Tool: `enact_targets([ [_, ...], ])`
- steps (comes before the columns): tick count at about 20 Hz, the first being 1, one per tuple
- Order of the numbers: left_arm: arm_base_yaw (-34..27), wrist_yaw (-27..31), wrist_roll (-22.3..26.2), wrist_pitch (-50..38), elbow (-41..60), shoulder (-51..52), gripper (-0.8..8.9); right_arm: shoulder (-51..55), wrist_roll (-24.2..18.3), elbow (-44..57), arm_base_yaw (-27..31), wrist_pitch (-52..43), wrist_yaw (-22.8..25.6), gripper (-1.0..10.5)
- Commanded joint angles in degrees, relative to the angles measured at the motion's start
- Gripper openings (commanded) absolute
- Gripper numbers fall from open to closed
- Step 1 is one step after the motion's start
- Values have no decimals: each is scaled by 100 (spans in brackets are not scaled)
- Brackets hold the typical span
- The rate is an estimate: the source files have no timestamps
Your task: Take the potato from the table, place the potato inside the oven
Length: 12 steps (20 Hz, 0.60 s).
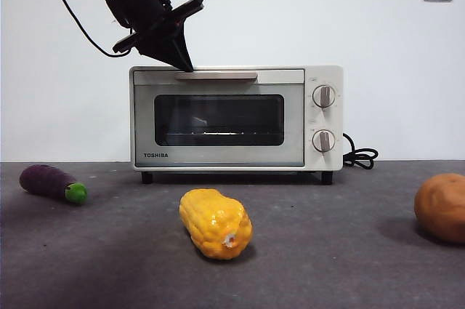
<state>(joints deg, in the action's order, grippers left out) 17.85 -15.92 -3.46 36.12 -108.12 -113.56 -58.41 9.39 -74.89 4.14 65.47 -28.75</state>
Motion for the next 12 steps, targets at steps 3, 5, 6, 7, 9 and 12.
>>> enact_targets([
  [3,-2,57,214,564,140,-269,-6,7,-63,-17,-4,24,-24,-11],
  [5,-2,66,457,857,140,-269,-6,7,-63,-17,-4,22,-24,-12],
  [6,-2,72,544,953,140,-269,-6,7,-63,-17,-4,9,-24,-11],
  [7,-2,79,546,1023,140,-269,-6,7,-63,-17,-4,-15,-24,-11],
  [9,-2,81,546,1196,140,-269,-6,7,-61,-17,-4,-90,-24,-11],
  [12,7,96,549,1526,142,-269,-6,7,-61,-17,-4,-94,-24,-11],
])
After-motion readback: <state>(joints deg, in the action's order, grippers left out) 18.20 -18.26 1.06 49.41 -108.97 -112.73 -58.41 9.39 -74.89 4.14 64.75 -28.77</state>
